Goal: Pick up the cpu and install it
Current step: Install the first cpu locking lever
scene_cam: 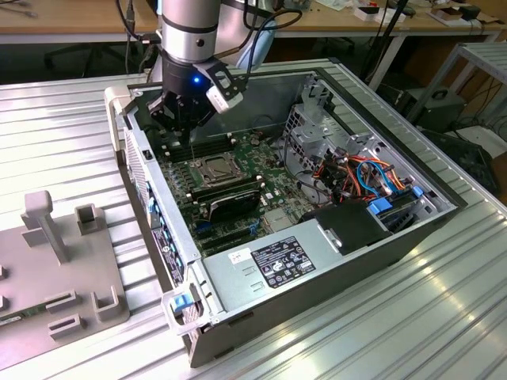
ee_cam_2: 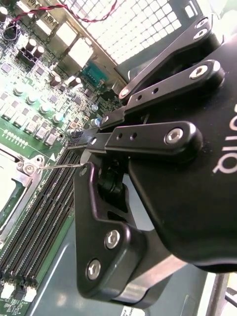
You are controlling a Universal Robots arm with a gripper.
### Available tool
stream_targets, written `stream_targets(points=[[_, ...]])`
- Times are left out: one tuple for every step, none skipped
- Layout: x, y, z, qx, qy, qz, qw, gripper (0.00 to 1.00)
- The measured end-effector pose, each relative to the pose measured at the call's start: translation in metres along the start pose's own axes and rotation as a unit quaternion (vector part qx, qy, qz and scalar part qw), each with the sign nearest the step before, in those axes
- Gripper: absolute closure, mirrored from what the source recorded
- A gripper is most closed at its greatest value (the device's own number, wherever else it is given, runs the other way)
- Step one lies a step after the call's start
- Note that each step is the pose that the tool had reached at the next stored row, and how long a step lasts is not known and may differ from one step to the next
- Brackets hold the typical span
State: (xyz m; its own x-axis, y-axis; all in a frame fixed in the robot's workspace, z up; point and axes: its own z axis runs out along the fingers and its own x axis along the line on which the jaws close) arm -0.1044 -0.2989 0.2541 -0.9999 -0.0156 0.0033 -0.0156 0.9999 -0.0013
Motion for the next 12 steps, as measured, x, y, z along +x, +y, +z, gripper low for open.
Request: stream_targets(points=[[-0.0011,0.0,0.0007,-0.0001,0.0,0.0,1.0,0.89],[-0.0022,0.0,0.0013,-0.0002,-0.0001,0.0,1.0,0.89],[-0.0029,0.0,0.0016,-0.0002,-0.0001,0.0,1.0,0.89],[-0.0036,0.0,0.0018,-0.0002,-0.0001,0.0,1.0,0.89],[-0.0044,0.0,0.0021,-0.0003,-0.0001,0.0,1.0,0.89],[-0.0051,0.0,0.0022,-0.0003,0.0,0.0,1.0,0.89],[-0.0059,0.0,0.0025,-0.0004,0.0,0.0,1.0,0.89],[-0.0068,0.0,0.0027,-0.0005,0.0,0.0,1.0,0.89],[-0.0077,0.0,0.0029,-0.0006,-0.0001,0.0,1.0,0.89],[-0.0087,0.0,0.0031,-0.0007,-0.0001,0.0,1.0,0.89],[-0.01,0.0,0.0033,-0.0007,-0.0001,0.0,1.0,0.89],[-0.0109,0.0,0.0035,-0.0008,-0.0001,0.0,1.0,0.89]])
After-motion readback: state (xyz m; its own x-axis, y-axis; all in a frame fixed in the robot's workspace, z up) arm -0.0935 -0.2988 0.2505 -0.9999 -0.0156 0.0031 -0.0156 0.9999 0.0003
